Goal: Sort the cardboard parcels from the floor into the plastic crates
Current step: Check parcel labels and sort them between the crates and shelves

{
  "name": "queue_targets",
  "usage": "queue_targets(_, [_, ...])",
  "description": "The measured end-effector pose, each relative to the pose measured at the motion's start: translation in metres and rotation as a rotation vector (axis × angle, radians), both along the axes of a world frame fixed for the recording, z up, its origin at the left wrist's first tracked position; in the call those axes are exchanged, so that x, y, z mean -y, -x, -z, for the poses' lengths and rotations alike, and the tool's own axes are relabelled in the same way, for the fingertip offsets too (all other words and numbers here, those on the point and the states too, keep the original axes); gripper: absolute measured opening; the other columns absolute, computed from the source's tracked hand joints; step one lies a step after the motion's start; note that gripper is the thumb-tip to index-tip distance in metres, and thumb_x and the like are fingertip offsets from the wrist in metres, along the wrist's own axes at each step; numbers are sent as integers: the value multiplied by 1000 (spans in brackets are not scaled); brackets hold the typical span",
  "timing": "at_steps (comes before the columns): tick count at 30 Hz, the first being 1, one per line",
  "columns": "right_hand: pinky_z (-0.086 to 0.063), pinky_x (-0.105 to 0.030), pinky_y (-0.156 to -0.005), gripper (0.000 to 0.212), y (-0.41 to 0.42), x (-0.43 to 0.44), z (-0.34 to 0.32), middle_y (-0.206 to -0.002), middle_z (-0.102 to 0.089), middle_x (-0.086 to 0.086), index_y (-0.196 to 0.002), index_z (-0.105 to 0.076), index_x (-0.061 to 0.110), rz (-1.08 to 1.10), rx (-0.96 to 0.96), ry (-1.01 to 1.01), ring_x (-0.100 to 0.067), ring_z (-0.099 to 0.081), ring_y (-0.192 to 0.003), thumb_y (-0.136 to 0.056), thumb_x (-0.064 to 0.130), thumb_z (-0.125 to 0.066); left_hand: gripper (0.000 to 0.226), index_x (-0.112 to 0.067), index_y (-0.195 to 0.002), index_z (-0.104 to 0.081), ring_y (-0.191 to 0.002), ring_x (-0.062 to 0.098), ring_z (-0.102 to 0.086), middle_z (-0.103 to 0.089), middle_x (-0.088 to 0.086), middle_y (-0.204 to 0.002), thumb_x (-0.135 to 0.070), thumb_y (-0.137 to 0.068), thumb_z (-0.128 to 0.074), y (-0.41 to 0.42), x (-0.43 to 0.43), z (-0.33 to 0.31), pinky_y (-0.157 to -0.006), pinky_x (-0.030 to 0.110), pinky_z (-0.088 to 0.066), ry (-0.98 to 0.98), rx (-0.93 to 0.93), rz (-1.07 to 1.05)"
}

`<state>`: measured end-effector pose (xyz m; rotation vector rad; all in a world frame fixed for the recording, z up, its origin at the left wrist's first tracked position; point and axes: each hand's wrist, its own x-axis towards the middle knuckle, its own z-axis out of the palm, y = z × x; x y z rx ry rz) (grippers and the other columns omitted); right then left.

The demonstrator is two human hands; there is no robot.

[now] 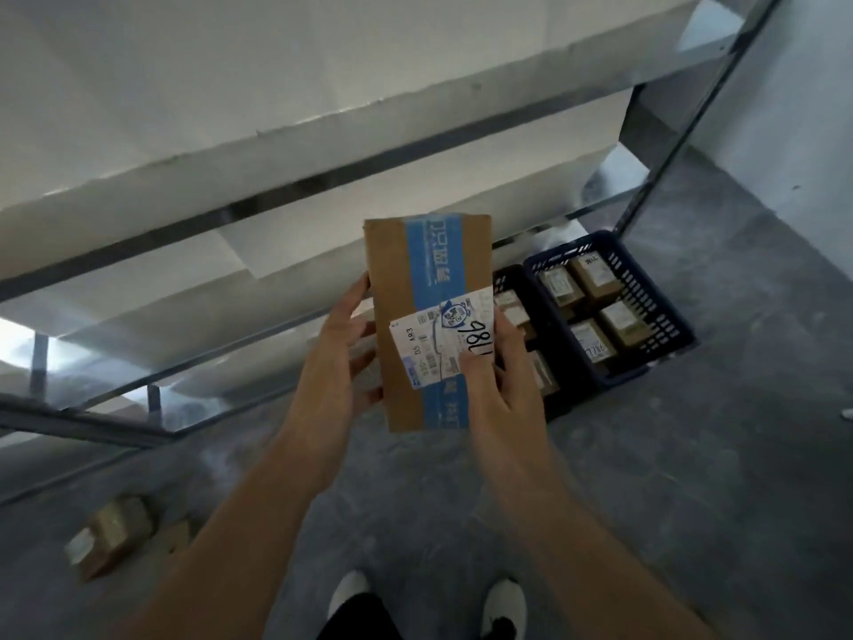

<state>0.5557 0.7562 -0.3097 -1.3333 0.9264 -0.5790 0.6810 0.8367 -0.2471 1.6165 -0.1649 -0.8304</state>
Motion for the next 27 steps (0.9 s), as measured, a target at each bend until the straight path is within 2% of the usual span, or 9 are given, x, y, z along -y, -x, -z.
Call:
queue_targets(3, [-63,-25,-89,46,11,34,35,-140,-66,9,-155,-52,41,-15,-51,-70,-1,-71,-117,-110,30,-55,35,-58,-136,-54,-123,20,-62,-65,-1,-132,-48,-104,-43,9,27,43,-98,52,-54,-47,-79,-54])
queue_targets(7, [-64,-30,-93,43,9,79,82,-139,-67,5,-154,-54,35,-17,-102,-166,-5,-72,-118,-113,23,-55,42,-55,-140,-52,-118,19,-64,-68,-3,-126,-34,-105,-42,6,72,103,-94,48,-57,-121,-160,-94])
queue_targets(10, [-65,-35,-94,43,0,115,122,-138,-67,8,-149,-57,43,-27,-191,-166,-6,-70,-121,-106,41,-57,40,-56,-140,-51,-115,20,-66,-67,-2,-127,-36,-106,-41,-5,109,156,-89,47,-59,-185,-218,-94])
queue_targets(11, [-64,-33,-93,43,-3,129,135,-138,-66,9,-146,-58,47,-24,-219,-172,-5,-69,-121,-103,44,-57,40,-57,-140,-51,-114,20,-66,-68,-4,-125,-38,-107,-40,-8,123,173,-87,45,-60,-203,-236,-75])
queue_targets(13, [-63,-25,-86,35,-8,157,166,-134,-68,12,-141,-59,47,-29,-238,-205,0,-70,-116,-110,31,-57,40,-56,-141,-50,-110,19,-68,-72,-9,-114,-37,-107,-38,-14,152,206,-81,40,-60,-229,-269,-62])
queue_targets(16, [-59,-15,-75,35,-12,199,217,-116,-74,22,-133,-62,45,-7,-289,-286,6,-72,-104,-113,18,-54,40,-51,-141,-52,-103,19,-70,-74,-10,-101,-37,-107,-38,-20,191,254,-78,37,-59,-281,-325,-86])
queue_targets(20, [-56,-10,-69,32,-11,239,277,-118,-73,17,-133,-59,46,-21,-328,-371,13,-71,-94,-114,22,-51,29,-57,-117,-60,-87,9,-74,-76,-21,-82,-42,-107,-37,-22,229,320,-74,32,-57,-347,-356,-51])
queue_targets(23, [-57,-12,-73,35,-4,267,329,-126,-72,14,-139,-55,47,-66,-353,-410,11,-72,-100,-114,23,-51,26,-55,-111,-62,-95,13,-74,-77,-20,-89,-47,-107,-37,-18,257,375,-81,35,-58,-397,-423,-71])
queue_targets(27, [-57,-11,-75,37,4,296,402,-127,-72,18,-140,-56,48,-158,-398,-443,14,-70,-102,-114,23,-51,26,-52,-102,-64,-92,8,-73,-76,-22,-83,-48,-106,-38,-3,280,449,-72,32,-57,-443,-445,-144])
